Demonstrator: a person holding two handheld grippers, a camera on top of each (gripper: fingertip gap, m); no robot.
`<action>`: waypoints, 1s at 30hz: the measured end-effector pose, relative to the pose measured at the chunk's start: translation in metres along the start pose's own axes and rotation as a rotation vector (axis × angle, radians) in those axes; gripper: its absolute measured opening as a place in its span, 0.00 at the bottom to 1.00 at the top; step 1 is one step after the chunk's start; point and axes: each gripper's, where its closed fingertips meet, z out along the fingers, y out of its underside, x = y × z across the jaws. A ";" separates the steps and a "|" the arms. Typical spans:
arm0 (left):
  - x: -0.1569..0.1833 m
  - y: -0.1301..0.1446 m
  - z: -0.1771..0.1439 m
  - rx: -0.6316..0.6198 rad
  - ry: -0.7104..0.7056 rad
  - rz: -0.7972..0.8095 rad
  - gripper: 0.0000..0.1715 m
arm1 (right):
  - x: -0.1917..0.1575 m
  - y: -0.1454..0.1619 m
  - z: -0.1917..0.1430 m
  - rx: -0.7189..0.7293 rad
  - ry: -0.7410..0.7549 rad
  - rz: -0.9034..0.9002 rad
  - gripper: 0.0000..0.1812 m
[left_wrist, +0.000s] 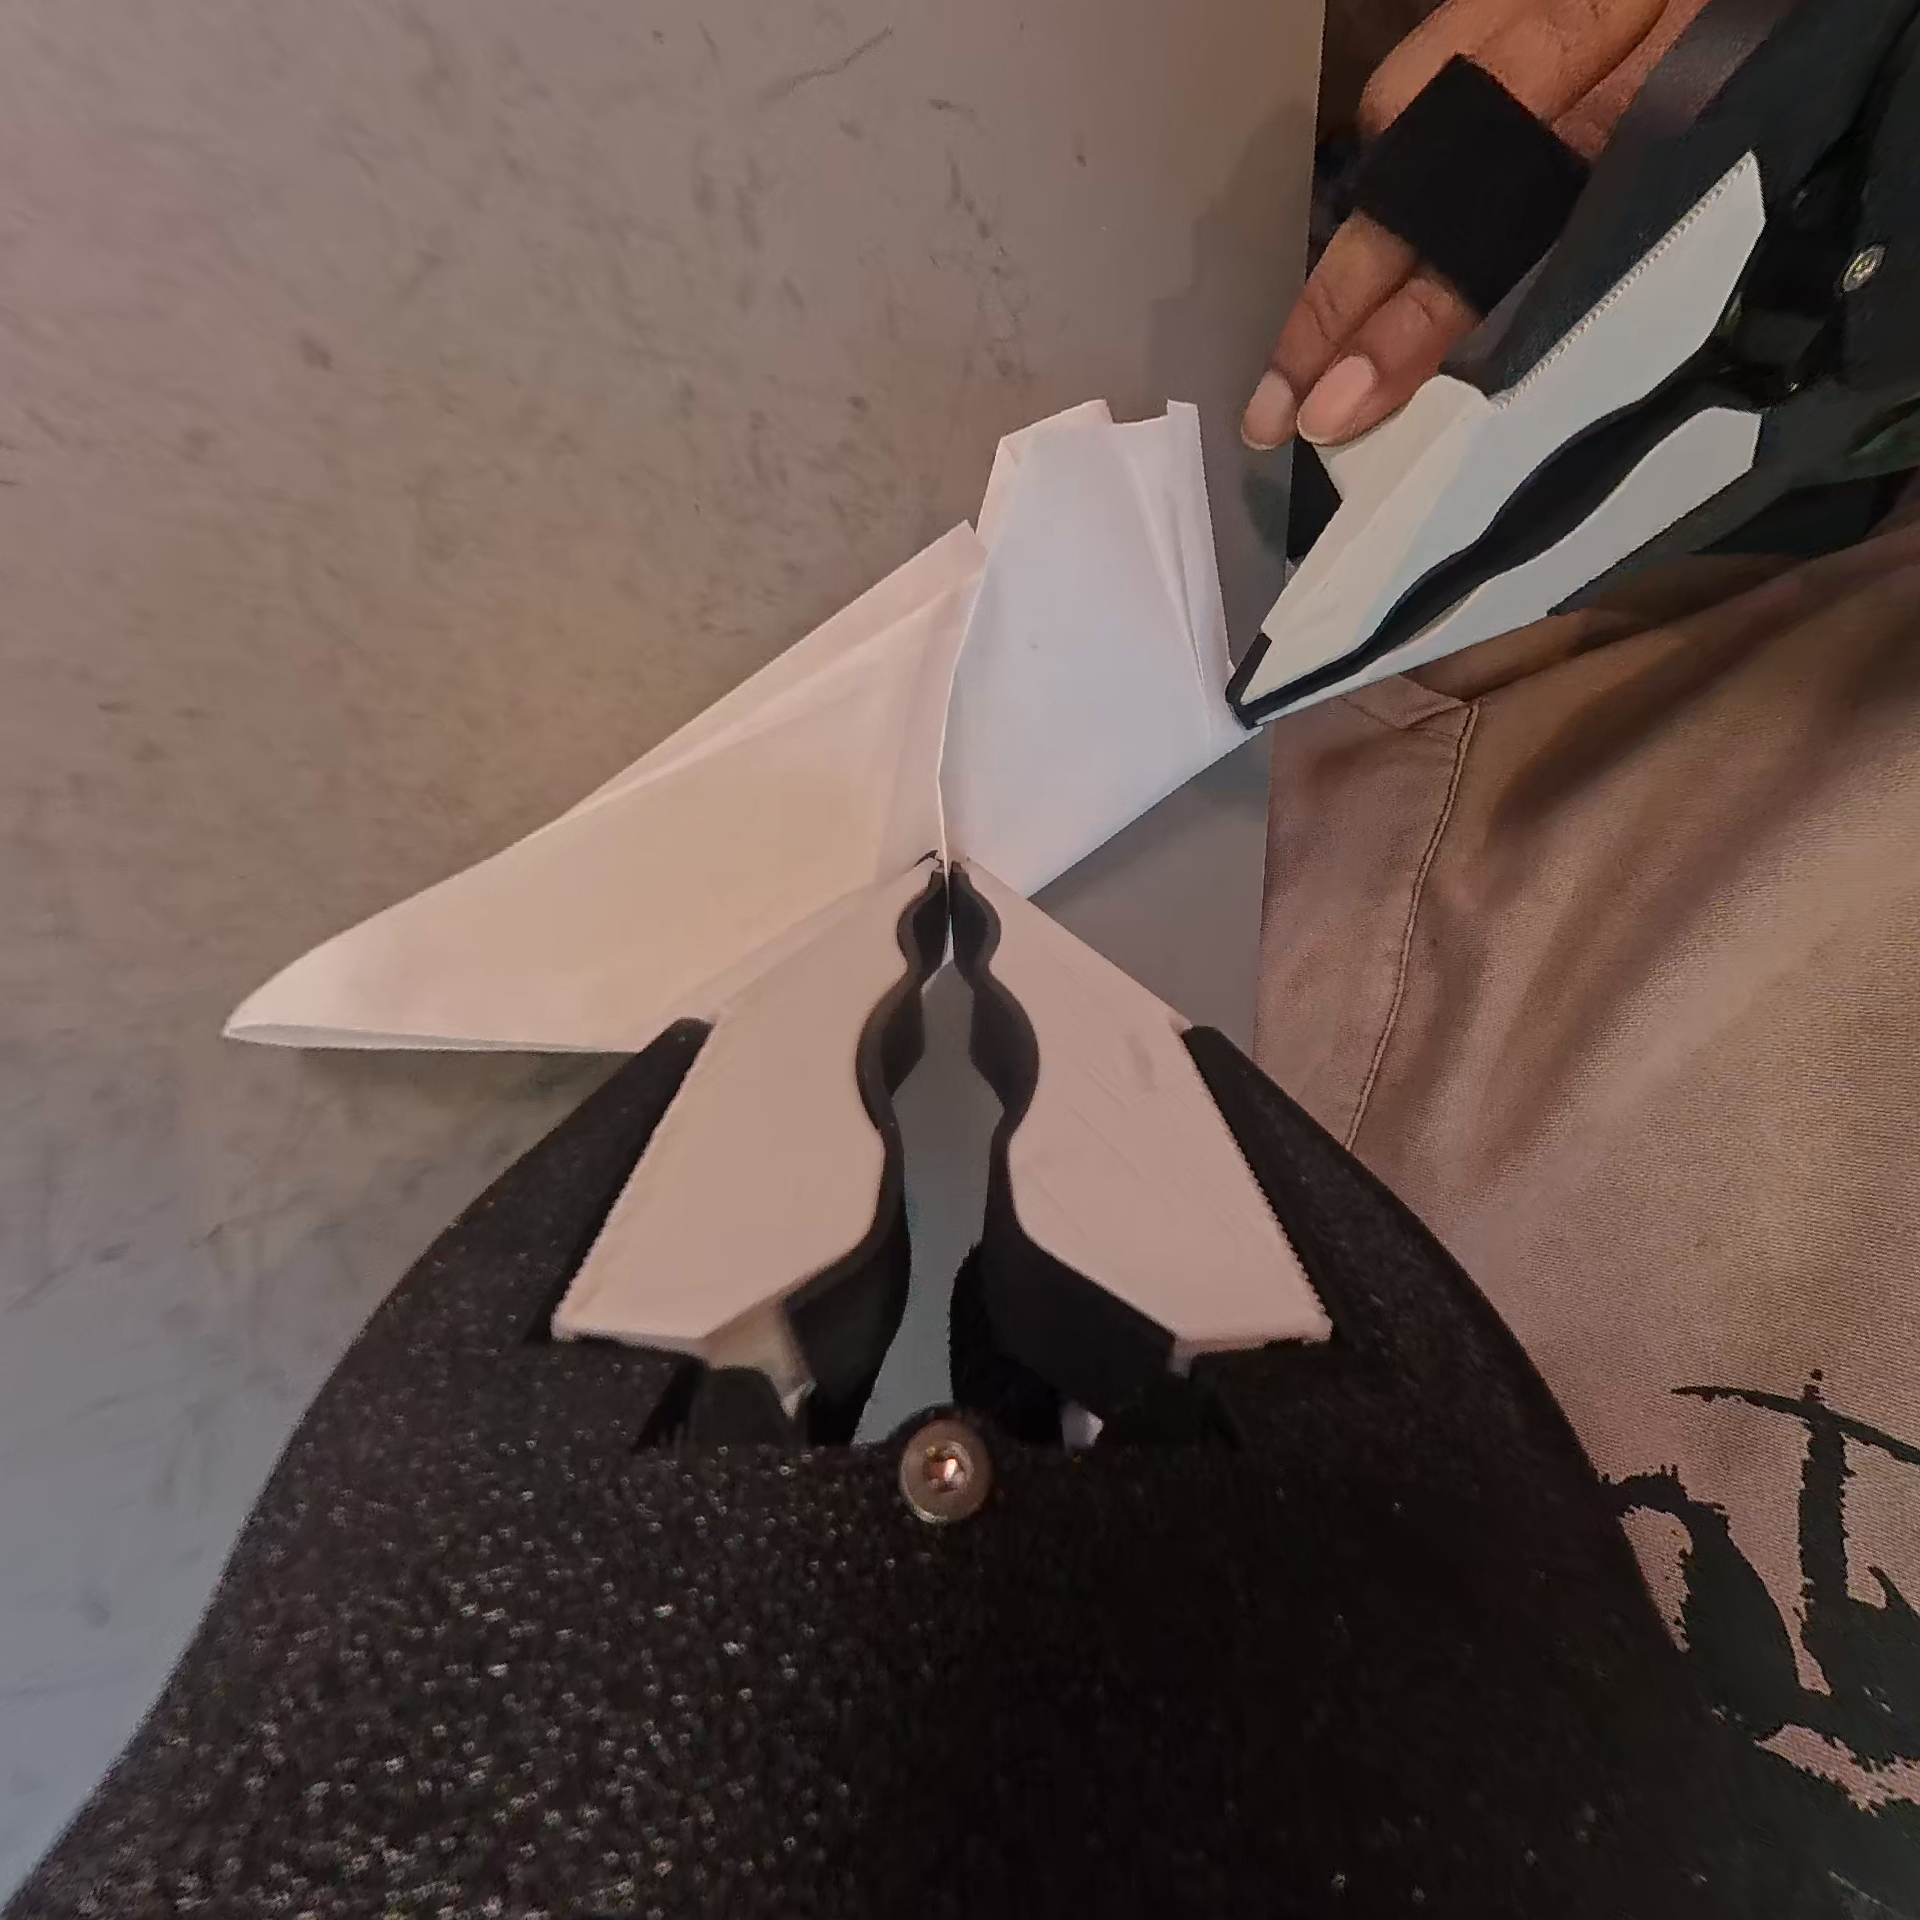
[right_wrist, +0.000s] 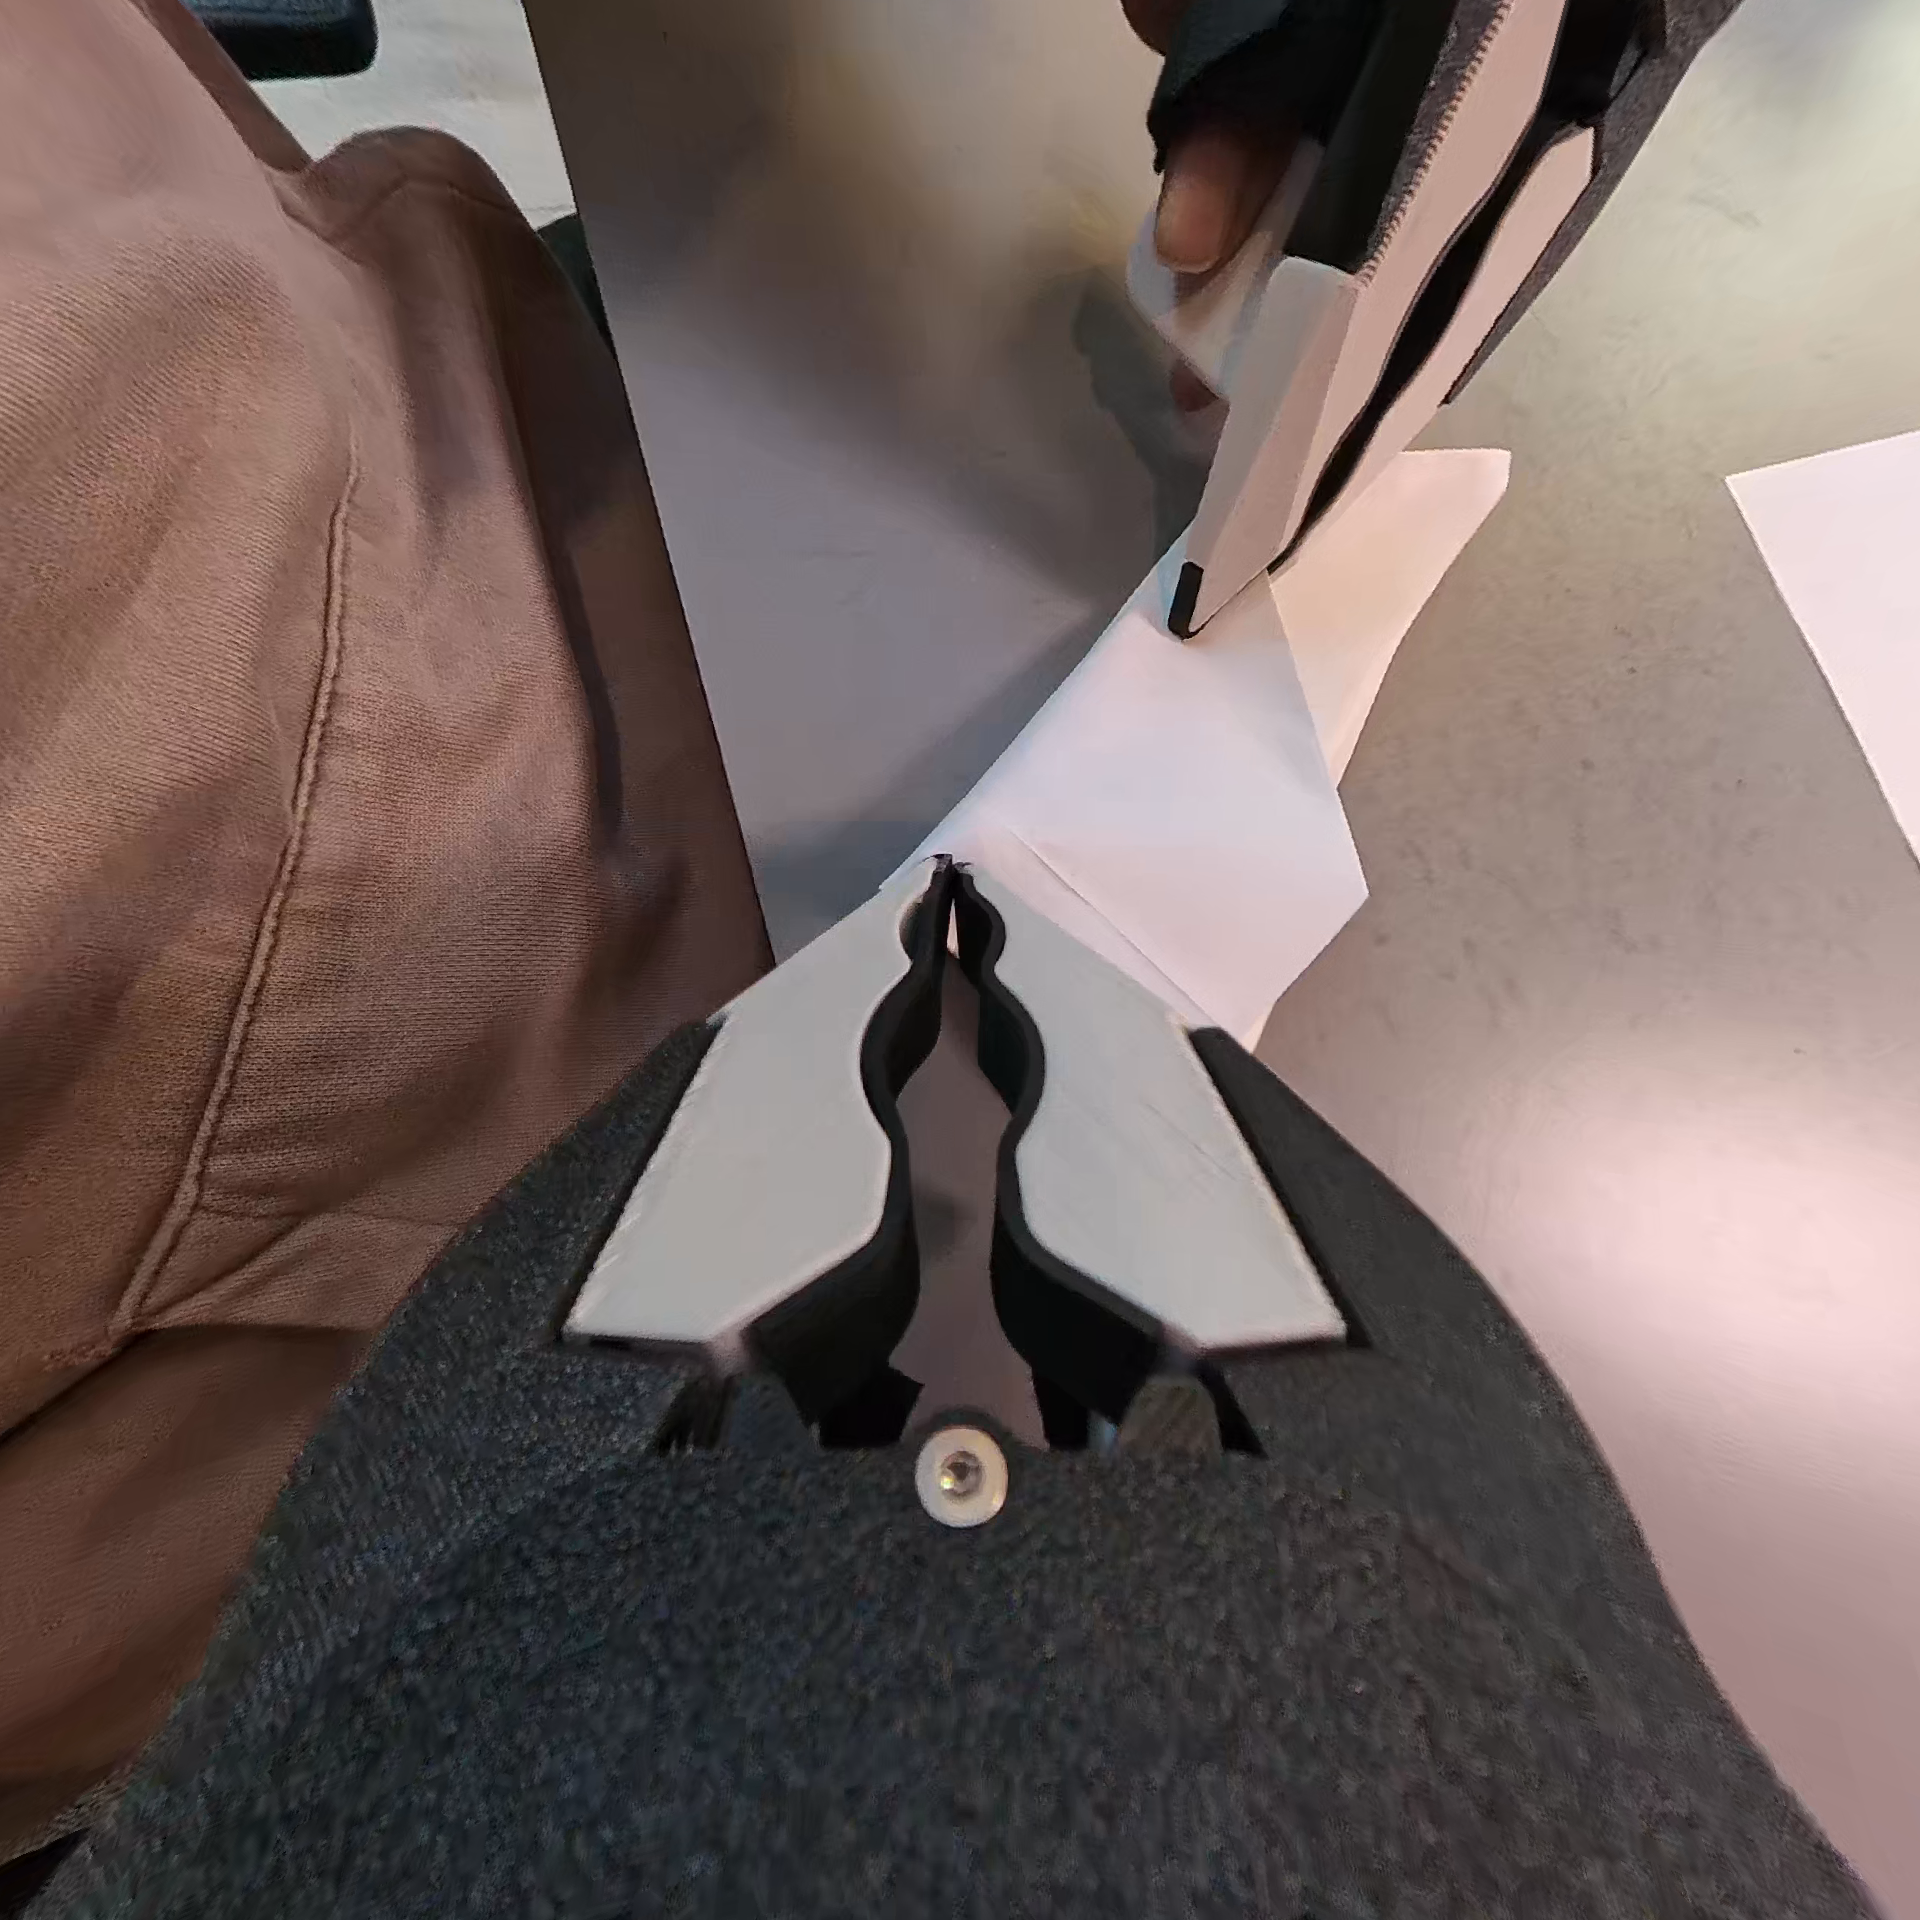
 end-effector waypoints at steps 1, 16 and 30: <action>0.000 0.000 0.000 0.002 0.004 -0.001 0.00 | 0.000 0.000 0.000 -0.006 0.006 -0.021 0.00; 0.000 0.000 0.000 0.016 0.024 -0.003 0.00 | -0.004 -0.001 0.003 -0.030 -0.054 0.042 0.00; -0.002 -0.001 -0.002 0.047 0.031 -0.011 0.00 | -0.005 0.004 0.013 -0.109 -0.073 0.184 0.00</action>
